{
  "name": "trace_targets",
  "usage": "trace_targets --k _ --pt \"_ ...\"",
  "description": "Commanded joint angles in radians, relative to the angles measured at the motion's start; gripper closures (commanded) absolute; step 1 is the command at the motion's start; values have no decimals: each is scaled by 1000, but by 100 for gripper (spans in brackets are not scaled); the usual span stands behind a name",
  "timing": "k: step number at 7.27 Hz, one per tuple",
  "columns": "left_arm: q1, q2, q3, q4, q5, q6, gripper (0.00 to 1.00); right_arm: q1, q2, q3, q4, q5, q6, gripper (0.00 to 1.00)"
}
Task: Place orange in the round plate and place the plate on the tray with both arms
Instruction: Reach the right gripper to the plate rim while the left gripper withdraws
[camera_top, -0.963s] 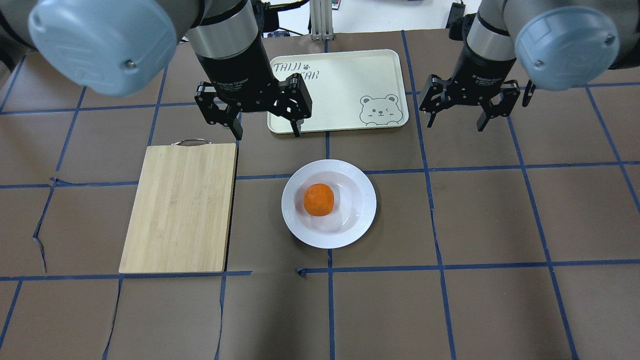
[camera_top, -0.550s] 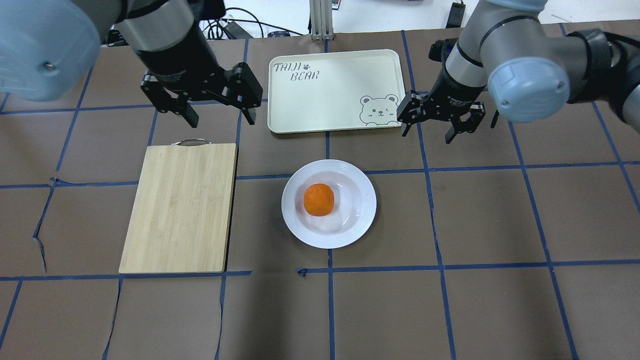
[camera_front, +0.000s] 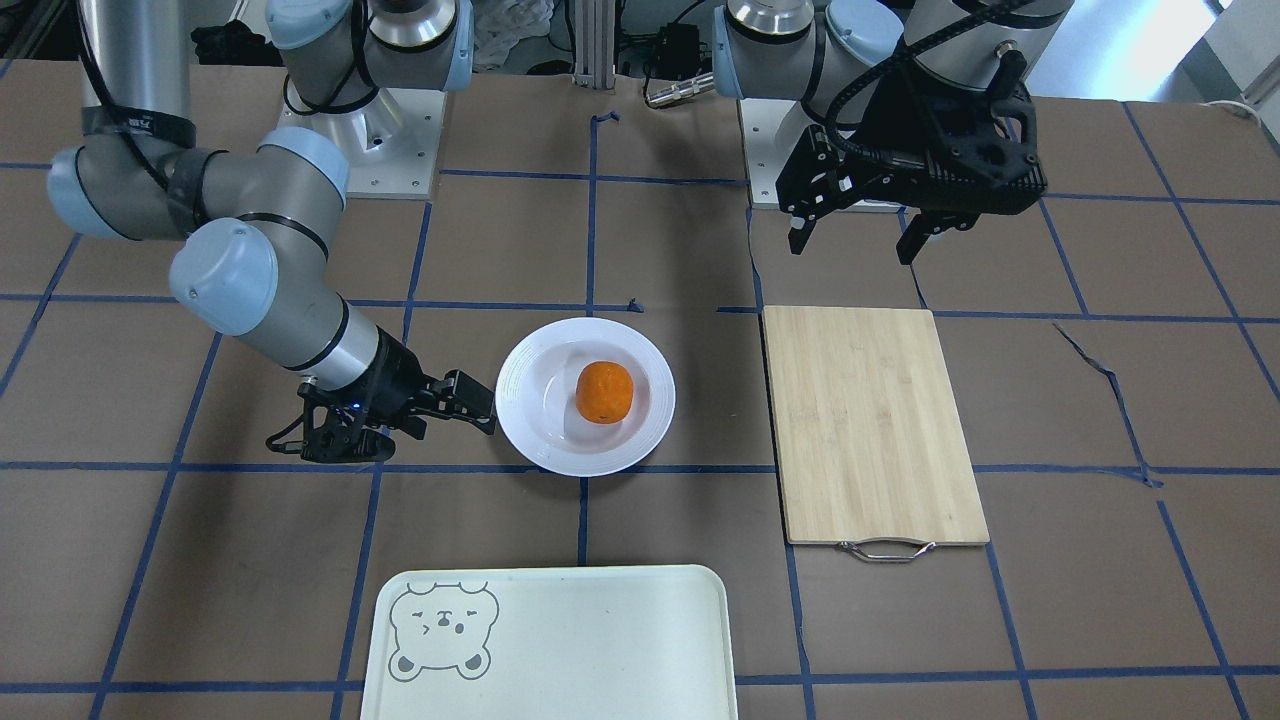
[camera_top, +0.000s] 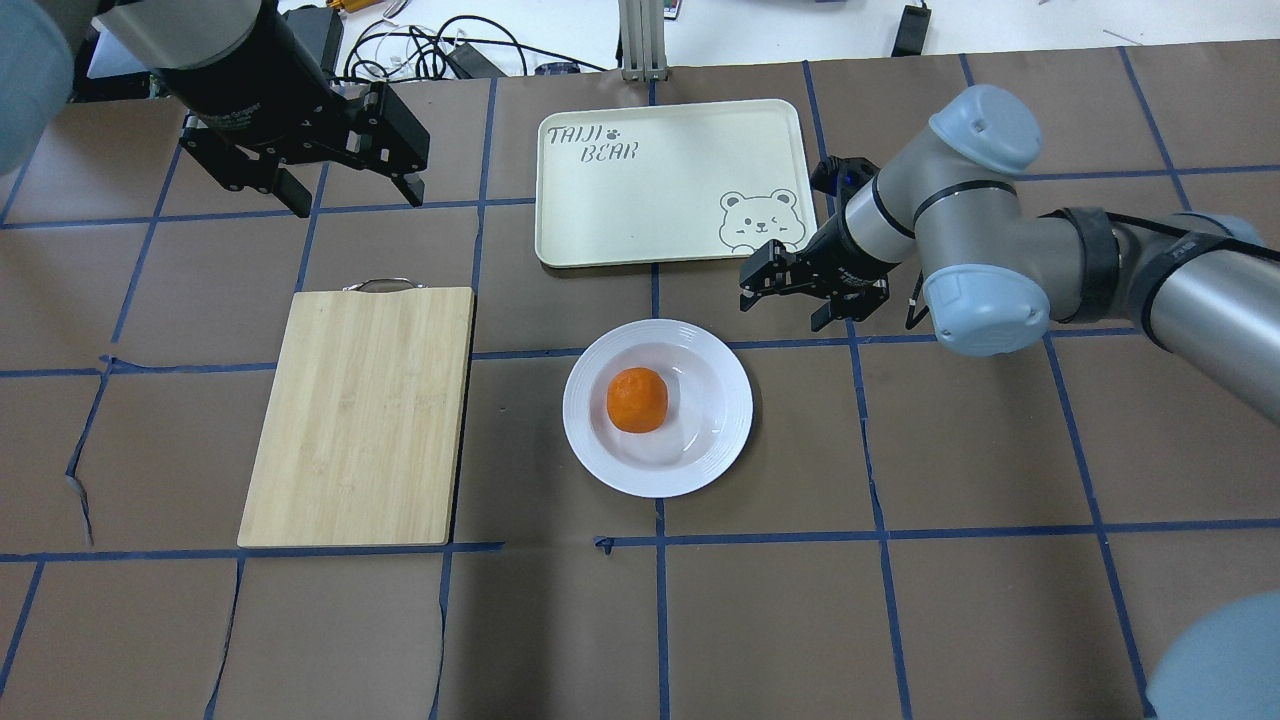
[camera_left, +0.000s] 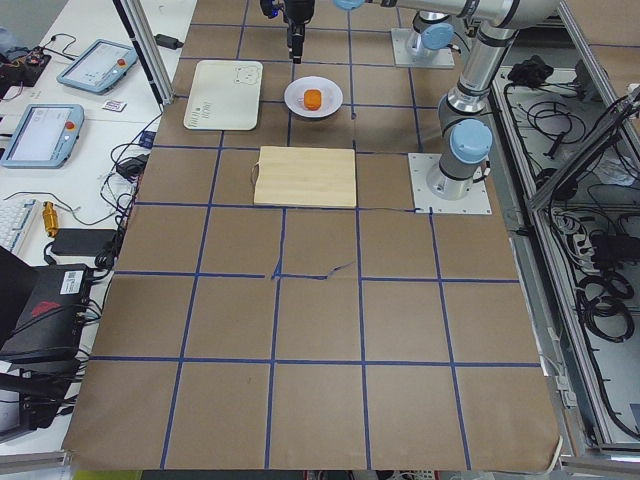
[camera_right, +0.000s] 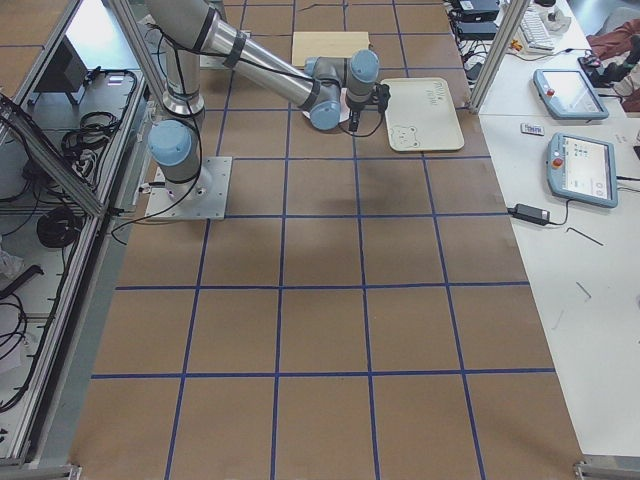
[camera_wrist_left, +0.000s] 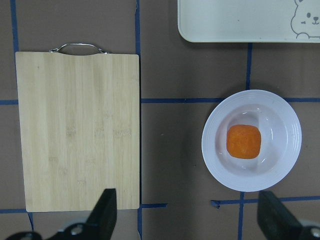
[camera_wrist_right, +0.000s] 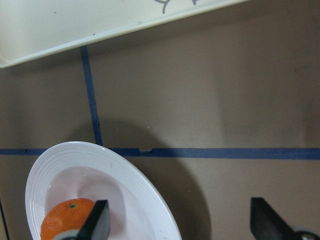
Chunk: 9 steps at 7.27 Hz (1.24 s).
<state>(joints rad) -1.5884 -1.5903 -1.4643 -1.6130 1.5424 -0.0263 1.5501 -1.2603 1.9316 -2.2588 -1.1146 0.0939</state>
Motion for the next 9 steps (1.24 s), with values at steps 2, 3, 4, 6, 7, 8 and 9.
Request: trace_targets --k 2,3,4,6,7,8,9 --pt "-4 33 -88 133 74 -61 0 7 79 23 -68 114 -3 0" --pt "-4 44 -91 121 74 -64 0 13 102 33 -91 116 -2 0" --pt "-4 49 -88 87 65 -61 0 22 111 47 -128 116 6 4" --pt "-4 53 -90 62 62 -60 0 82 113 62 -140 116 10 15" --pt "-4 53 -91 62 62 -55 0 82 122 64 -142 116 10 15" --pt "-4 53 -93 62 61 -53 0 84 124 67 -142 116 10 24" --pt "-4 53 -93 64 59 -53 0 84 124 76 -142 108 9 34"
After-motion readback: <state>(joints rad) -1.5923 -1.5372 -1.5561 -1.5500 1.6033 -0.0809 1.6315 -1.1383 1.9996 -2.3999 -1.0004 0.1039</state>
